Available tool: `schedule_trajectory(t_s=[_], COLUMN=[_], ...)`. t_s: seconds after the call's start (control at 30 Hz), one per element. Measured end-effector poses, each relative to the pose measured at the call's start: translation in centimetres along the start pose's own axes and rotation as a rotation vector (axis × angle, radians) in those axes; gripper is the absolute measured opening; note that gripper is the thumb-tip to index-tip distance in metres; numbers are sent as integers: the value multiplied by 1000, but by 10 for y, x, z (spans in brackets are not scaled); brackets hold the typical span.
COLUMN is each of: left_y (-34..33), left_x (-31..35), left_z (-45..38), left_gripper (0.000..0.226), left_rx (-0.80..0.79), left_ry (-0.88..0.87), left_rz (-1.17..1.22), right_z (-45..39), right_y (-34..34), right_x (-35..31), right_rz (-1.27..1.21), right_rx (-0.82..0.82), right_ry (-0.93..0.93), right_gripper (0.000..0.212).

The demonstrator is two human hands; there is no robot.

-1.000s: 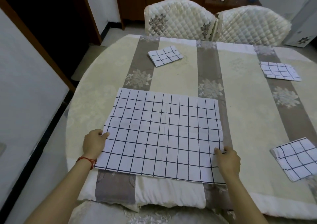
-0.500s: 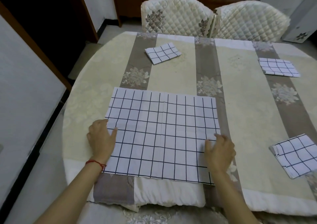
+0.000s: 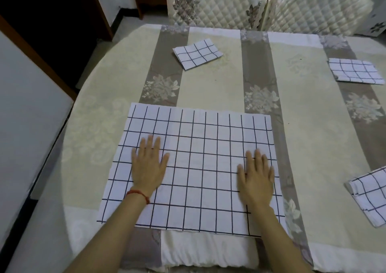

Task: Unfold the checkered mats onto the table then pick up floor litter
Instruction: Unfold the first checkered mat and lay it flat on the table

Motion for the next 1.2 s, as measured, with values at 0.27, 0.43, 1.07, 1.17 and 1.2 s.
schedule_trajectory(t_s=[0.27, 0.43, 1.07, 1.17, 1.2], left_y=[7, -13, -21, -11, -9], left_x=[112, 92, 62, 42, 39], left_z=[-27, -60, 20, 16, 16], left_gripper=[58, 60, 64, 71, 70], left_rx=[-4, -94, -59, -31, -25], left_ry=[-312, -273, -227, -202, -194], left_rz=[-14, -72, -43, -9, 2], right_z=[-49, -74, -2, 2, 3], right_y=[1, -18, -7, 12, 16], right_x=[-98, -79, -17, 29, 38], right_rz=[-14, 28, -2, 12, 34], right_rx=[-28, -83, -29, -14, -27], right_ry=[244, 261, 128, 15, -5], right_gripper=[74, 61, 64, 67, 68])
Point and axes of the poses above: each hand's wrist, its own z-axis away from the middle knuckle, its own y-axis out of the back of the hand, x = y × z, the point moved 9 cm from there along -z, towards the middle knuckle
